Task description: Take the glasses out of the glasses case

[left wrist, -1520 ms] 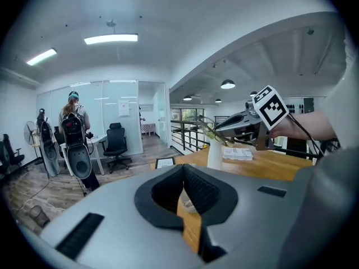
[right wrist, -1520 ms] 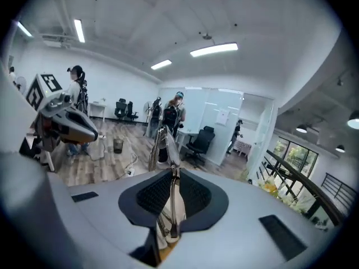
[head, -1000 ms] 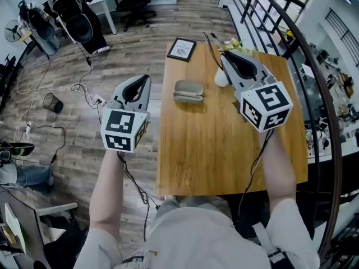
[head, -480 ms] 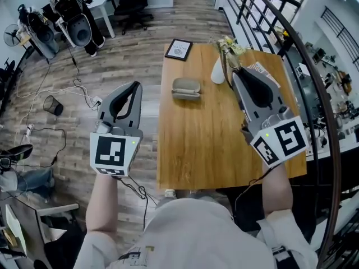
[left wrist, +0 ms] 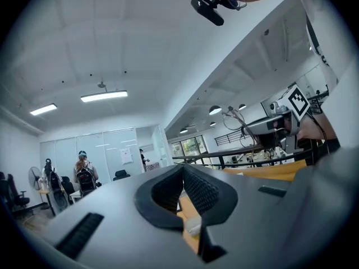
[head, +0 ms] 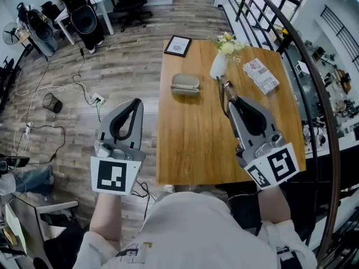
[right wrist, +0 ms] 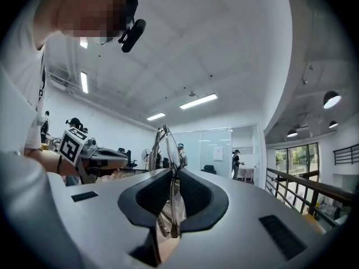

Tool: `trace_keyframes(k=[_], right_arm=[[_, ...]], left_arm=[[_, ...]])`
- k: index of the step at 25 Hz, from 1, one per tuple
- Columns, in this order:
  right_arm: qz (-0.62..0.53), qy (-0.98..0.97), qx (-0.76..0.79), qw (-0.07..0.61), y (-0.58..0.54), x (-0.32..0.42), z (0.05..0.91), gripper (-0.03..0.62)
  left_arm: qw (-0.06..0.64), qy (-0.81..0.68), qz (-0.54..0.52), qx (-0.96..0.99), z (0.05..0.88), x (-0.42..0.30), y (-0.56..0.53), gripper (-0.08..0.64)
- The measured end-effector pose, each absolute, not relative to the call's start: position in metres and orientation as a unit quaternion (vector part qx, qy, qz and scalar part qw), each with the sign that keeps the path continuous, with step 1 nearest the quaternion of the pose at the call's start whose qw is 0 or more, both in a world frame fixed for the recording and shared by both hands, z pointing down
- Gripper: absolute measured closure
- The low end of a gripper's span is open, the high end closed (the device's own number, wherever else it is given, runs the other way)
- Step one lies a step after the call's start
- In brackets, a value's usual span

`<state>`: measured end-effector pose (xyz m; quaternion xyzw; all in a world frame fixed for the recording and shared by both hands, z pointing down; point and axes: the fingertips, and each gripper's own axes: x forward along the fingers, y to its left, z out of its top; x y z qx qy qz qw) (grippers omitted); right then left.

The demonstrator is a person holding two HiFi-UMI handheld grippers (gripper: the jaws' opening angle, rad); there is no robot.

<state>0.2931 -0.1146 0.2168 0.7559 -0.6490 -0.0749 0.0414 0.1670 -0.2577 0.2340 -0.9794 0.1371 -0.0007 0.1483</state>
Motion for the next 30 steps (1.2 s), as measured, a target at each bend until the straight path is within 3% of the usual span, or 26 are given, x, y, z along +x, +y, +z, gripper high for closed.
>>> trace_keyframes(k=[13, 30], right_arm=[[-0.004, -0.637, 0.771, 0.005, -0.087, 0.291, 0.251, 0.528], [0.020, -0.649, 0.760, 0.025, -0.095, 0.277, 0.279, 0.528]], left_arm=[[0.083, 0.151, -0.040, -0.984, 0.275, 0.145, -0.236, 0.543], [0.127, 0.147, -0.059, -0.979, 0.293, 0.144, -0.246, 0.543]])
